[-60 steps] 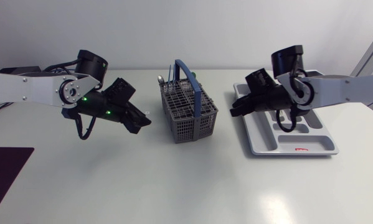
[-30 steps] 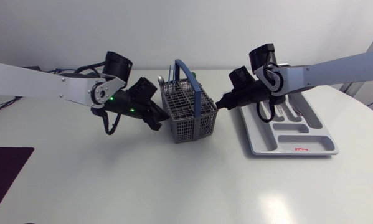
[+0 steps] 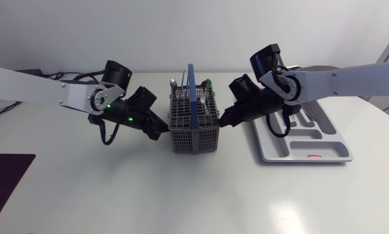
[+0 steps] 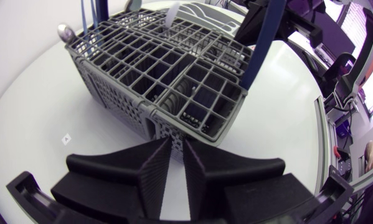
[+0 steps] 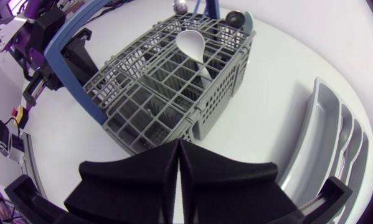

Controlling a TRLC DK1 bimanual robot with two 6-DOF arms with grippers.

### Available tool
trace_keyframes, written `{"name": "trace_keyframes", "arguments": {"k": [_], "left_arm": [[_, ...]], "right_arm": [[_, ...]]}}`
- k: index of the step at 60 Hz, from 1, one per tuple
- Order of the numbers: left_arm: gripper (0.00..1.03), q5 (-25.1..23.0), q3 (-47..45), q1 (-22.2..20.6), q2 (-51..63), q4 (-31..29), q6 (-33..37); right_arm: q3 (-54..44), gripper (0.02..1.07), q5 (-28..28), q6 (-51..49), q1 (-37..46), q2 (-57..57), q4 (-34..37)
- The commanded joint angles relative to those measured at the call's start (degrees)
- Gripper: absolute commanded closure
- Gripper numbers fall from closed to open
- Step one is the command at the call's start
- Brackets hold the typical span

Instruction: Unload the cutlery basket into the drawer organizer.

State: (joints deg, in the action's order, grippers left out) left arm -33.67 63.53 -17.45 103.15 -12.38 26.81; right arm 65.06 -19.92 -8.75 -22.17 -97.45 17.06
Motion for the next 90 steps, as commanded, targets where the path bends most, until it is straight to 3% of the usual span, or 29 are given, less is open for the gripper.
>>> {"name": "trace_keyframes", "arguments": {"k": [1, 10, 24, 31, 45, 52, 62, 69, 78, 90], "left_arm": [[0.8, -4.8, -2.9, -1.8, -3.4, -0.5, 1.2], [0.8, -5.8, -8.3, -0.5, -8.9, -2.3, 4.1], [0.8, -6.2, -10.6, 6.1, -12.5, -5.2, 8.2], [0.8, -6.3, -9.7, 8.8, -14.1, -8.8, 9.8], [0.8, -6.1, -13.8, 10.4, -24.1, -11.5, 11.6], [0.8, -6.1, -14.7, 9.2, -25.0, -14.3, 13.0], [0.8, -5.6, -19.0, 2.2, -25.7, -15.0, 15.7], [0.8, -5.4, -21.8, -1.4, -26.0, -16.2, 21.3], [0.8, -4.2, -21.9, -2.3, -21.6, -15.8, 25.8], [0.8, -2.5, -19.4, 0.0, -15.1, -8.4, 24.5]], "right_arm": [[-3.2, 1.01, -4.7, 1.8, -7.0, 2.8, 0.4], [-7.0, 1.01, -4.5, 2.8, -13.3, 6.0, 0.4], [-9.1, 1.01, -2.4, 3.0, -17.1, 9.0, 1.0], [-8.5, 1.01, -1.8, 1.5, -9.7, 12.5, 2.1], [-6.8, 1.01, -6.9, -1.6, 5.5, 16.3, 3.3], [-4.6, 1.01, -7.8, -2.1, 9.6, 11.4, 0.1], [1.6, 1.01, -7.5, -0.1, 11.5, -0.5, -4.8], [6.8, 1.01, -7.2, 1.5, 11.5, -8.5, -7.0], [13.9, 1.01, -7.3, 3.4, 11.5, -15.7, -6.8], [20.5, 1.01, -10.0, 3.8, 10.7, -20.9, -1.8]]}}
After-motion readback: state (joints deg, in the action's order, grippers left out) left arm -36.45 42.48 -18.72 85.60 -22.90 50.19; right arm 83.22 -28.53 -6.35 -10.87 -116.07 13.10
